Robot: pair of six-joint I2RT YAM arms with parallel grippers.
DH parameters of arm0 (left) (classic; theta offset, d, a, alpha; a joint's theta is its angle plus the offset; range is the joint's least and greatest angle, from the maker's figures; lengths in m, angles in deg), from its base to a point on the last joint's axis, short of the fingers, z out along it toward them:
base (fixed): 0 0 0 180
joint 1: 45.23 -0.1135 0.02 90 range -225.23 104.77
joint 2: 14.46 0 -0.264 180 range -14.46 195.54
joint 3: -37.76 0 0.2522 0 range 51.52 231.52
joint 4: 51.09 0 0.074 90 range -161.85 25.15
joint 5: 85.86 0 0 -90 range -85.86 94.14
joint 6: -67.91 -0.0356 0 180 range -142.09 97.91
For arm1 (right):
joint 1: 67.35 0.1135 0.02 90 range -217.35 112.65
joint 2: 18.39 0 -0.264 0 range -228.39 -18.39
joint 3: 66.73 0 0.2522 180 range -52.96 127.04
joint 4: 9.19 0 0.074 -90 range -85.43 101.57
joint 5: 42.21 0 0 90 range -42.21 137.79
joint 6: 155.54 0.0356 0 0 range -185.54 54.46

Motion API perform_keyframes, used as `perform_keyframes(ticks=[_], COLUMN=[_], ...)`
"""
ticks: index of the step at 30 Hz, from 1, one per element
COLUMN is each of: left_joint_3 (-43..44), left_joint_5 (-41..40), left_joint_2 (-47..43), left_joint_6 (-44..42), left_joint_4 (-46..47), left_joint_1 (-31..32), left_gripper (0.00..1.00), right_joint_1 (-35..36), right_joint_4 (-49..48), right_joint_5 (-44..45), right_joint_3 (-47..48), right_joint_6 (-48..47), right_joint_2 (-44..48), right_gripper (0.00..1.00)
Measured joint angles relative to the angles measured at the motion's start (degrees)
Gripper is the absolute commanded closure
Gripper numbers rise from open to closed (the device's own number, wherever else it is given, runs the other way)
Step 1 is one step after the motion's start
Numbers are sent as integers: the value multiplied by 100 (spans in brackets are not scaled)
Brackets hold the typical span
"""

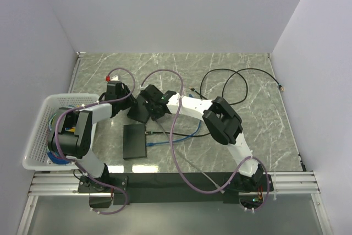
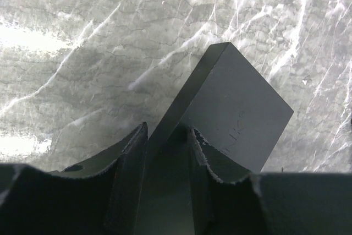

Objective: Insert the plug into the switch port

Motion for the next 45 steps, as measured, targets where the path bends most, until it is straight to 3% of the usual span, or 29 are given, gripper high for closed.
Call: perform_keyframes(ticks=[9,25,33,45], left_joint_3=[7,247,280,190], left_joint_5=[107,131,223,385], left_joint_2=[2,203,269,306], left_joint_6=[-74,-186,-168,-26], left_joint_4=[28,-13,44,254], left_joint_1=[9,42,55,103], left_gripper=[67,69,69,72], right_joint_1=[39,122,31,-4], right_joint_4=[-33,-791,-1233,-966], right_joint_5=[-28,-7,-369,-903], right_joint_3=[7,-507,-890,-667], right_joint_6=[-192,-949,-1252,-1788], right_joint_2=[-2,181,363,306], right_gripper=[100,100,100,100])
